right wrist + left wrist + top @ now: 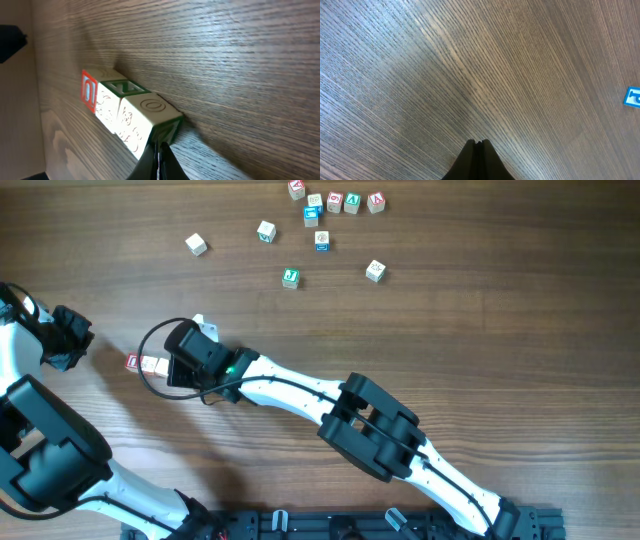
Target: Form a horizontal line
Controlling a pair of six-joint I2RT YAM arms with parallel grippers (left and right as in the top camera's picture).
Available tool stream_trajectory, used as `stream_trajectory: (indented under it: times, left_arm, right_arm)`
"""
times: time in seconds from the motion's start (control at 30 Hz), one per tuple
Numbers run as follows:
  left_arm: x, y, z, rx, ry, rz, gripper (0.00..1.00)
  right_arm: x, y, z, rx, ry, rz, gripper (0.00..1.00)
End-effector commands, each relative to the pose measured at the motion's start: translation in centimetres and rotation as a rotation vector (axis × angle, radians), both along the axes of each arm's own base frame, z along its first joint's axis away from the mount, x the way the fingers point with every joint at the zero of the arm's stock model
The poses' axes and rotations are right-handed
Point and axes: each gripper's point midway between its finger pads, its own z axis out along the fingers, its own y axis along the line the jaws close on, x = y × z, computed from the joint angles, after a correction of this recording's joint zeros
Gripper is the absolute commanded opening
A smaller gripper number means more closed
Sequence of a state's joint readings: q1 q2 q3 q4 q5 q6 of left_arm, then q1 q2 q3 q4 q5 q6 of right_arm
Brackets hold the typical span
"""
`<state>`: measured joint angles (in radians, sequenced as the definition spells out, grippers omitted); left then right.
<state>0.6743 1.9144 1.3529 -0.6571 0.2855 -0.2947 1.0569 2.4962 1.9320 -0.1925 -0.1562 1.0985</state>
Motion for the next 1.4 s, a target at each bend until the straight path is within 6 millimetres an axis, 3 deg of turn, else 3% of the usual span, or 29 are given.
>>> stream_trajectory:
  times: [0.0,0.5,0.8,1.03,1.1,1.37]
  left_arm:
    - [-0.2,-0.3,-1.0,-0.01,0.023,-0.004,0.04]
    - [-0.2,-0.3,-1.0,-0.01,0.023,-0.004,0.04]
    - [-0.3,-0.3,-1.2,-0.012,0.026,-0.004,0.04]
    - [-0.5,-0.8,-4.3,-0.064,0.075,-0.007,0.04]
    - [-0.5,-2.1,-5.6,-0.145,0.079,-0.024,0.04]
    - [-1.2,-3.5,-5.6,-0.218,0.098,-0.027,0.04]
  right_arm:
    - [0.1,0.0,-0.1,0.003,-0.019,0.015,0.05]
    - [0.3,0.1,0.0,0.006,-0.027,0.013,0.05]
    - [0.4,-1.2,-1.3,-0.048,0.035,-0.073,0.05]
    - [0.5,-1.2,-1.1,-0.044,0.027,-0.075,0.05]
    - [0.7,-1.1,-1.1,-0.042,0.019,-0.082,0.05]
    - [0.9,-1.0,-1.1,-0.033,0.009,-0.086,0.05]
